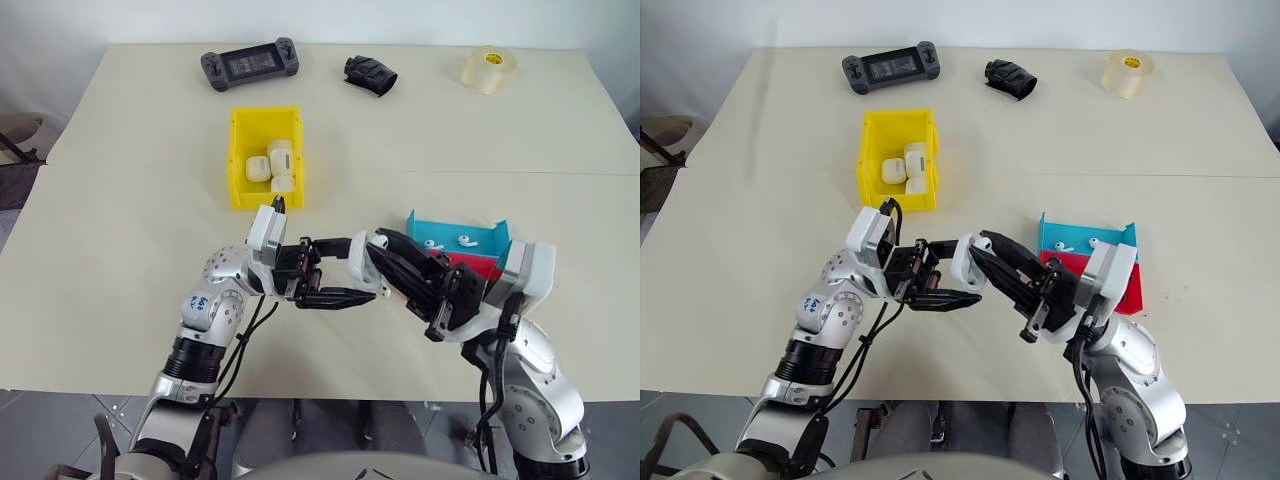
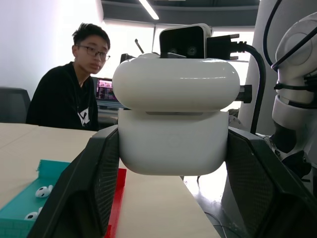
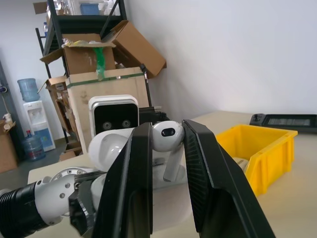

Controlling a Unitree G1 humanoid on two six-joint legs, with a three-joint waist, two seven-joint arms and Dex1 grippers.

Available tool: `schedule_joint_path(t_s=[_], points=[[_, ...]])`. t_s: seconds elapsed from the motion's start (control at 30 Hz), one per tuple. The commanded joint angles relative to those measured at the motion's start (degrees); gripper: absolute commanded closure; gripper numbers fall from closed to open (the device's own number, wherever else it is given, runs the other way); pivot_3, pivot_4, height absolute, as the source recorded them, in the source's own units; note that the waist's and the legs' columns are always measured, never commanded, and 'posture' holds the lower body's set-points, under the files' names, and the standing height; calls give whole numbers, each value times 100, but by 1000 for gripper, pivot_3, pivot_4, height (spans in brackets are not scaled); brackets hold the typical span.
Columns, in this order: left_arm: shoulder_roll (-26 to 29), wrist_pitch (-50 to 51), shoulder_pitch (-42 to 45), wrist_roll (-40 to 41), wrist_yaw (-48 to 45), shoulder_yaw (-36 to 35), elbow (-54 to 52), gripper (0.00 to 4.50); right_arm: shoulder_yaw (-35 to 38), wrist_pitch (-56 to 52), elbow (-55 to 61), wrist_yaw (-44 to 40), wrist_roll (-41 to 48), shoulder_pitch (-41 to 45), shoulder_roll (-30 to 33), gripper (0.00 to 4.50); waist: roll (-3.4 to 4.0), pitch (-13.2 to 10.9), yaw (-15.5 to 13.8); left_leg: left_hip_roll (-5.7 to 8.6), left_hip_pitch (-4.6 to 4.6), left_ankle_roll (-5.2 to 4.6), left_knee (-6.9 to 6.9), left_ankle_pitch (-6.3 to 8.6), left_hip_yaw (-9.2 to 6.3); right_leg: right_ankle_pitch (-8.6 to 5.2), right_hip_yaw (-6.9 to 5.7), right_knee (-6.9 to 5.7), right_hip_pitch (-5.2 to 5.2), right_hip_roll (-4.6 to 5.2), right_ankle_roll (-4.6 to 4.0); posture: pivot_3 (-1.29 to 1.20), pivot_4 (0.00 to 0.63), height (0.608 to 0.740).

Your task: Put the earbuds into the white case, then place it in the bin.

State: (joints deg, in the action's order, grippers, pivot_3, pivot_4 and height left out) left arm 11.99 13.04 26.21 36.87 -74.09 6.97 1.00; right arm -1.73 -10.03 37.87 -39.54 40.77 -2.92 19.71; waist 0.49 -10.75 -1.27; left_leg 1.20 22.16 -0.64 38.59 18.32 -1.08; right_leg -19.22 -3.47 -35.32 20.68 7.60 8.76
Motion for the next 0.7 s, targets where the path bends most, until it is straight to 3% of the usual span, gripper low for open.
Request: schedule_joint_path(t_s=[0.03,0.23,0.7], points=[[-80,-195,165,167,3,-237,-120,1707,216,-60,56,-116,154,-103,208,3979,0,0,-2,0,0,0,0,0,0,0,0,0,0,0,0,0,150,740],[-96,-223,124,155,8,-282,-125,1707,525,-80,-6,-153,347,-81,478,3979,0,0,-3,-1,0,0,0,0,0,0,0,1,-1,1,0,0,150,740],[-82,-313,40,146,44,-321,-157,1707,443,-85,-64,-342,315,-107,792,3979,0,0,-6,-1,0,0,0,0,0,0,-1,3,-2,1,0,0,150,740]])
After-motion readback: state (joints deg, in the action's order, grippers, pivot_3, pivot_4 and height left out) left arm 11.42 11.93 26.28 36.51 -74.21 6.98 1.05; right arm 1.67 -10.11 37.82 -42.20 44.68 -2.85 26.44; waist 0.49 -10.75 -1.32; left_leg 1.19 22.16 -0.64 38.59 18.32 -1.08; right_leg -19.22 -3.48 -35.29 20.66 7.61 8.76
